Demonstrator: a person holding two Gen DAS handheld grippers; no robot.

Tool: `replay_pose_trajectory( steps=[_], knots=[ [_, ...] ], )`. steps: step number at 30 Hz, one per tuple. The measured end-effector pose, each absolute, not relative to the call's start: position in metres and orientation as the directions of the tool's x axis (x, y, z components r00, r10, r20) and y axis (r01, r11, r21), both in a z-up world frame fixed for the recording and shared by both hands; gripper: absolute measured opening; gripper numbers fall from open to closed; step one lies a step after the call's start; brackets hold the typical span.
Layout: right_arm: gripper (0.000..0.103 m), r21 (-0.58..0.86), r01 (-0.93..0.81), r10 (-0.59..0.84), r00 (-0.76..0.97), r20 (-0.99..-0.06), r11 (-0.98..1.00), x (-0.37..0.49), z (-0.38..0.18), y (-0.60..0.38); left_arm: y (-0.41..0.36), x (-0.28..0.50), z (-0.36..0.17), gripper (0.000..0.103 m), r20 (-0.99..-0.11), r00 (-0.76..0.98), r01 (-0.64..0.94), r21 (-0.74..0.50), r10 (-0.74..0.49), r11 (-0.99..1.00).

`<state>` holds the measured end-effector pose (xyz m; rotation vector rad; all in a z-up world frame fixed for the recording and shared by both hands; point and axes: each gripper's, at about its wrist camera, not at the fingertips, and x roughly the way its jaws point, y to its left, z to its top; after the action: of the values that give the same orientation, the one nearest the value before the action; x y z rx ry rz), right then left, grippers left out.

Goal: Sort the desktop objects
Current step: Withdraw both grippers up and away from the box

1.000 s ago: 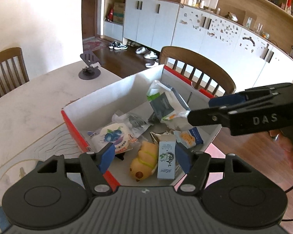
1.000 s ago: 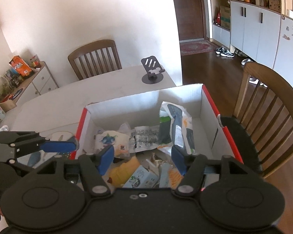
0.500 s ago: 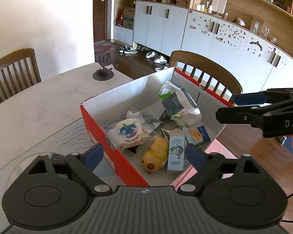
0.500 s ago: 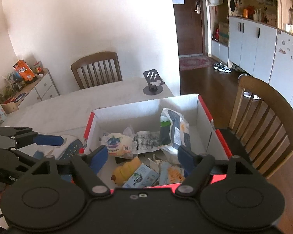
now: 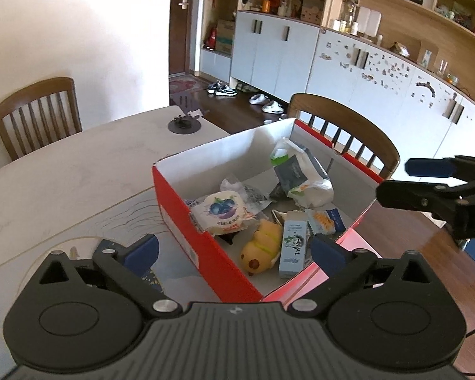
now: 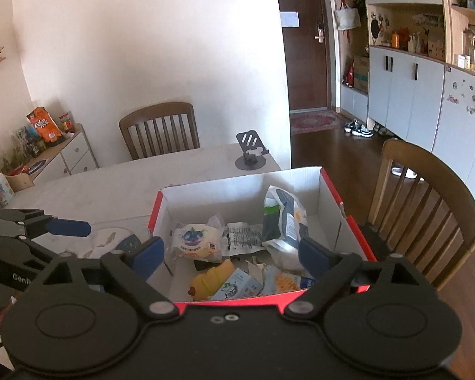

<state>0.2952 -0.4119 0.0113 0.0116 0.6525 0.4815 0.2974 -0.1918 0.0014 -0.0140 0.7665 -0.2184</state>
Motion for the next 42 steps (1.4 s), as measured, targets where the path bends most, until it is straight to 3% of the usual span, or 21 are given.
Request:
replay_pose_trajectory(
  steps=[3, 33, 42],
  knots=[
    [0.102, 0.148, -0.413, 0.418, 0.708, -0.569, 0.899, 0.290, 0.010, -0.411, -0.191, 0.295, 0.002, 0.103, -0.687, 0.702, 0.179, -0.086, -0.189, 0.980],
    [0.103, 0.119, -0.364, 0.365, 0.746, -0.557, 0.924, 0.266, 0.003, -0.408, -0.185, 0.277, -0.002, 0.103, -0.712, 0.664, 0.149, -0.173, -0.229, 0.973],
    [0.103, 0.113, -0.352, 0.352, 0.748, -0.563, 0.929, 0.263, 0.002, -0.406, -0.188, 0.274, -0.001, 0.103, -0.715, 0.683, 0.130, -0.082, -0.150, 0.988]
  ],
)
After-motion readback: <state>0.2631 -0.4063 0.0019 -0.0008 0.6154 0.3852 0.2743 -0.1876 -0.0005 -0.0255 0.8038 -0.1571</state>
